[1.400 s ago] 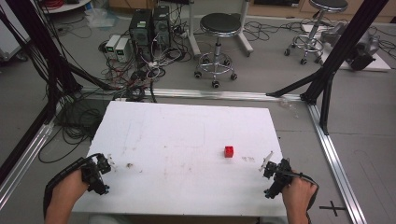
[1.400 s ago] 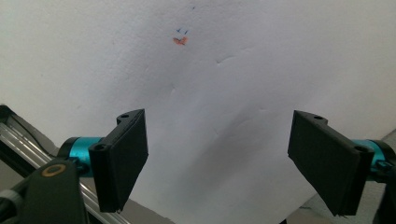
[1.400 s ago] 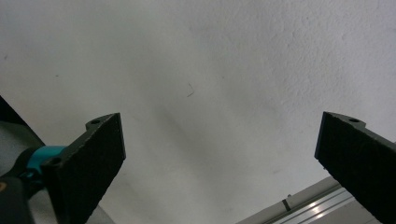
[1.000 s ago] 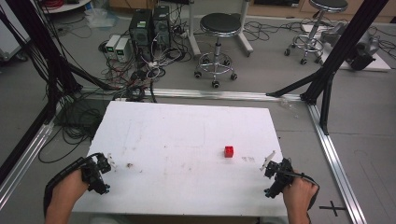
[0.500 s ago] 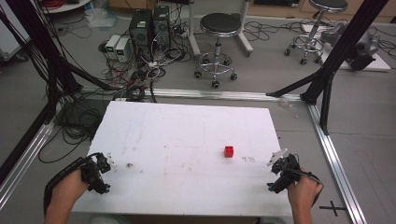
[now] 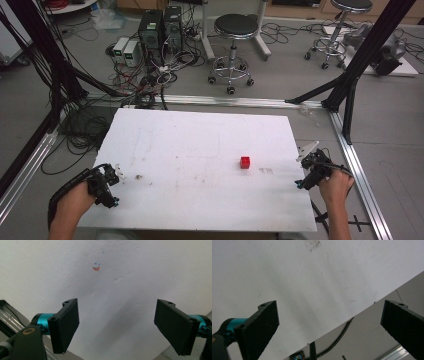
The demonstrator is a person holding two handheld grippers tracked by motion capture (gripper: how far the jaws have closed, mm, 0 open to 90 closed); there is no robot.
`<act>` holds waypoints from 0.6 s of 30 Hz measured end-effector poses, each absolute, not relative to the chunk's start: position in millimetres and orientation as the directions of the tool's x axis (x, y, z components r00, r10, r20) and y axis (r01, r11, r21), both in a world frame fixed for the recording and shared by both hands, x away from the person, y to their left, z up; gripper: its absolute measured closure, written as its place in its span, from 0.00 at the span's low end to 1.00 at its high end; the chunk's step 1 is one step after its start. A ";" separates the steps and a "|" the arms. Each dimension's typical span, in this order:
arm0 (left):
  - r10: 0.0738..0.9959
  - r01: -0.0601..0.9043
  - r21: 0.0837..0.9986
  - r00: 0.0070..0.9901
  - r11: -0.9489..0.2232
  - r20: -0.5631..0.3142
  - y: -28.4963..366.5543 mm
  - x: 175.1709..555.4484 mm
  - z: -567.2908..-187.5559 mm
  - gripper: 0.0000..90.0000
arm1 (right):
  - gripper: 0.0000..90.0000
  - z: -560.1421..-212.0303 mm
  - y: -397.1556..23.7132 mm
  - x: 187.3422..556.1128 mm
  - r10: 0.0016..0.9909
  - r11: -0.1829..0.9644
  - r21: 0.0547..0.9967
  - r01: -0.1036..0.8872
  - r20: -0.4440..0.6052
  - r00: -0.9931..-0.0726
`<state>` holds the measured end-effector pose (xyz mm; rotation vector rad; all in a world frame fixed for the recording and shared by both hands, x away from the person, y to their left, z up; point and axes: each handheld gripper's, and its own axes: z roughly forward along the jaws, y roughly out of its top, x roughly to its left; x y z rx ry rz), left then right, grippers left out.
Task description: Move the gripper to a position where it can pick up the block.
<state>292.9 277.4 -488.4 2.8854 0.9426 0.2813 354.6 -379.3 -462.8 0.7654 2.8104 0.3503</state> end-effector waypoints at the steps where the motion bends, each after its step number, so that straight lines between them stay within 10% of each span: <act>1: 0.592 0.575 0.144 0.792 -0.805 0.146 277.7 292.8 -488.7 0.23 | 0.01 -458.3 -376.3 358.6 0.512 0.842 0.276 0.464 -0.138 -0.848; 18: 0.593 0.571 0.170 0.792 -0.803 0.141 279.6 292.5 -487.8 0.23 | 0.01 -417.0 -311.7 408.5 0.339 0.925 0.236 0.297 -0.166 -0.926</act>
